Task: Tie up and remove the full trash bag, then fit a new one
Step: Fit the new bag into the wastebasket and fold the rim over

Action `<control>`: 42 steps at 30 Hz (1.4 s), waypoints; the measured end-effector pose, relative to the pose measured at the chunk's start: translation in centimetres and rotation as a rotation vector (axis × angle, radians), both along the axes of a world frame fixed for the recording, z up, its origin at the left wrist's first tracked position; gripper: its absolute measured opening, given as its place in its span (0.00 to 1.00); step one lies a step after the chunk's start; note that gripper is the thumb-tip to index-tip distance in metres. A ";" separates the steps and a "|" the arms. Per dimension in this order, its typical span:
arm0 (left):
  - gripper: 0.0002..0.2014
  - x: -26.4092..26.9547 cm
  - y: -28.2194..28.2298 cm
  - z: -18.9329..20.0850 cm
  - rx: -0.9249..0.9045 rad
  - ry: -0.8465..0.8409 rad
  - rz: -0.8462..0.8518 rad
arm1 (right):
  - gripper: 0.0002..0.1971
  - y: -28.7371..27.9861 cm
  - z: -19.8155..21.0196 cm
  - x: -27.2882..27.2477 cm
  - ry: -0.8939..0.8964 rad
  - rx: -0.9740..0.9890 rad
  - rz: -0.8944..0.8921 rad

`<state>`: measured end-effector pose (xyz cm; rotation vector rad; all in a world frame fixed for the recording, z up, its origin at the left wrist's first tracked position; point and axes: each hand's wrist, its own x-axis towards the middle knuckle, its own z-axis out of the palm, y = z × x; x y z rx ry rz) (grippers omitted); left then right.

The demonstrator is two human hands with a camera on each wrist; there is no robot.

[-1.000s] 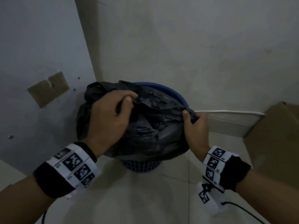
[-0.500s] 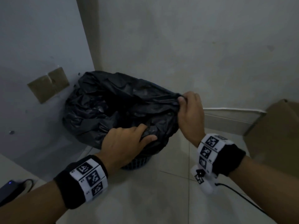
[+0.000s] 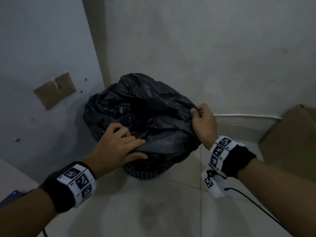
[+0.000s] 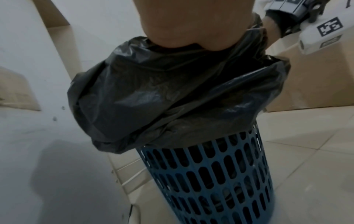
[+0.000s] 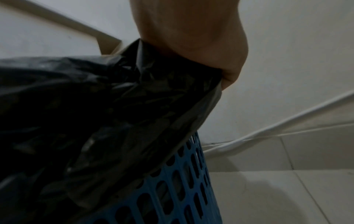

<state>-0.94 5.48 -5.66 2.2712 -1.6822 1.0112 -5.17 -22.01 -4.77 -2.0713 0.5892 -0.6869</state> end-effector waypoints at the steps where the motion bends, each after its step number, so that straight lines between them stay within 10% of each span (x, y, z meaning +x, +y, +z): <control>1: 0.29 0.0 0.3 0.0 0.003 0.009 -0.010 | 0.08 -0.3 0.1 0.2 -0.014 -0.001 -0.044; 12: 0.21 2.0 3.7 -1.3 -0.088 0.254 0.258 | 0.13 -0.6 0.9 1.5 0.010 0.349 0.003; 24: 0.26 -2.3 -3.8 1.0 -0.099 0.515 0.386 | 0.13 4.8 -0.3 -0.7 -0.116 0.209 0.100; 30: 0.30 -1.4 -3.3 0.6 -0.104 0.415 0.425 | 0.09 4.2 3.1 0.7 0.045 0.537 0.119; 35: 0.29 -1.8 -2.3 0.8 -0.130 0.320 0.392 | 0.09 3.3 2.5 1.3 -0.122 0.378 -0.001; 42: 0.32 -0.3 -0.4 0.4 -0.012 0.314 0.313 | 0.06 3.4 -0.7 0.2 0.077 0.532 0.018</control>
